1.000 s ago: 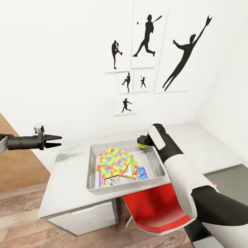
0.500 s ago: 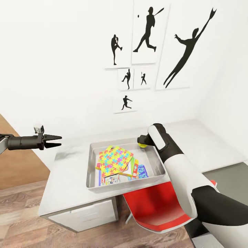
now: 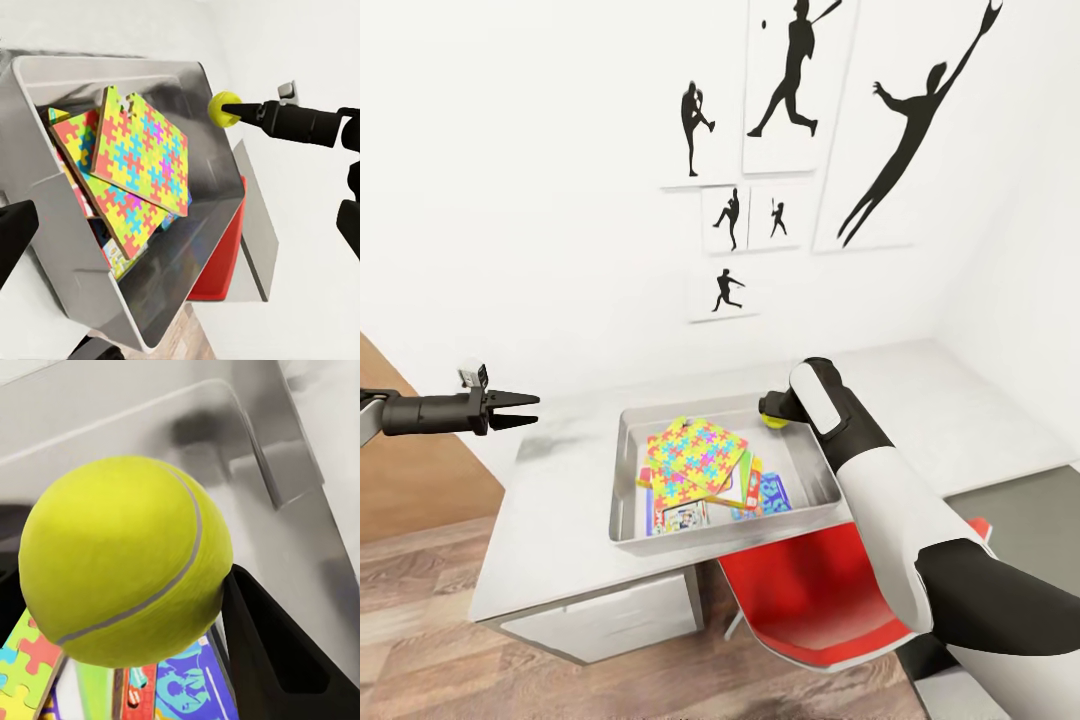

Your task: Put all the toys in the child's room - the three board games (two on the bed and one on the table), the two jigsaw puzzles on the table, and the tennis ball on the table - inside the toy box on the table in the child's room.

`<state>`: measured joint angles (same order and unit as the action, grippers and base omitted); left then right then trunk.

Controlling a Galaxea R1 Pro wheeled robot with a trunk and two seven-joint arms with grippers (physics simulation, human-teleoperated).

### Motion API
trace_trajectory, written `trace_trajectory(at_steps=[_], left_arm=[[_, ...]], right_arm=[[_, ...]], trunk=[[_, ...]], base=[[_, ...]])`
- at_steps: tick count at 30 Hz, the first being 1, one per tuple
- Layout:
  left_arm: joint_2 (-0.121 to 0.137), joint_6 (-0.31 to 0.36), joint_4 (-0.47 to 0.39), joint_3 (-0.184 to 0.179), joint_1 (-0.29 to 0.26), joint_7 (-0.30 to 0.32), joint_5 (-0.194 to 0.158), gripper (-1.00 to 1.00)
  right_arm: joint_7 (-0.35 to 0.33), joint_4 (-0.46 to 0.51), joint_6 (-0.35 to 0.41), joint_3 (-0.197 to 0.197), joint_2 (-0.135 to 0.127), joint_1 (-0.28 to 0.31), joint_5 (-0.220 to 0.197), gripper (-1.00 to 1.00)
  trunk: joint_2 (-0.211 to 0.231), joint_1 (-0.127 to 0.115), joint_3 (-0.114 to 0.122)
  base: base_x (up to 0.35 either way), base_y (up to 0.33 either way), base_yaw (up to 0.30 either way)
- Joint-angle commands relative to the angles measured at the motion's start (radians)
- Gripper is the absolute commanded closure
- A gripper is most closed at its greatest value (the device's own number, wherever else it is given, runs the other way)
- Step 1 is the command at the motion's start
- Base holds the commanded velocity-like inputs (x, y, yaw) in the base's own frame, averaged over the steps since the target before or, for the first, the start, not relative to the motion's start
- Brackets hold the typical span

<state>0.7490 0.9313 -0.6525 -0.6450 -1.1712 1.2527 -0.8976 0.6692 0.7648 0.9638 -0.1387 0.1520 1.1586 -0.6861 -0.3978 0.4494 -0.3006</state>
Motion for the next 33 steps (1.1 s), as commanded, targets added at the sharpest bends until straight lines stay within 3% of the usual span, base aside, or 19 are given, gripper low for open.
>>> trace_trajectory(at_steps=[1, 10, 11, 25, 33], left_arm=[[0.001, 0.008, 0.001, -0.007, -0.002, 0.003, -0.006, -1.0], [0.001, 0.008, 0.001, -0.007, -0.002, 0.002, -0.005, -1.0], [0.001, 0.008, 0.001, -0.007, -0.002, 0.002, -0.005, -1.0], [0.001, 0.008, 0.001, -0.007, -0.002, 0.002, -0.004, -1.0], [0.001, 0.009, 0.001, -0.007, -0.002, 0.004, -0.002, -1.0]], right_arm=[[0.013, 0.001, 0.0, -0.002, 0.0, 0.001, -0.013, 1.0], [0.013, 0.002, 0.0, -0.005, -0.001, 0.0, -0.014, 1.0], [0.013, 0.002, 0.0, -0.005, -0.001, 0.0, -0.014, -1.0], [0.013, 0.011, 0.0, -0.005, 0.0, 0.0, -0.015, -1.0], [0.019, 0.191, 0.024, -0.004, 0.0, -0.016, -0.018, -1.0]], trunk=[[-0.002, 0.001, -0.004], [-0.002, 0.001, -0.012], [-0.002, 0.001, -0.012], [-0.002, 0.001, -0.01], [-0.002, 0.001, 0.002]], base=[[0.0, 0.0, 0.0], [0.0, 0.0, 0.0], [0.0, 0.0, 0.0], [-0.012, 0.003, 0.0], [-0.219, 0.06, 0.0]])
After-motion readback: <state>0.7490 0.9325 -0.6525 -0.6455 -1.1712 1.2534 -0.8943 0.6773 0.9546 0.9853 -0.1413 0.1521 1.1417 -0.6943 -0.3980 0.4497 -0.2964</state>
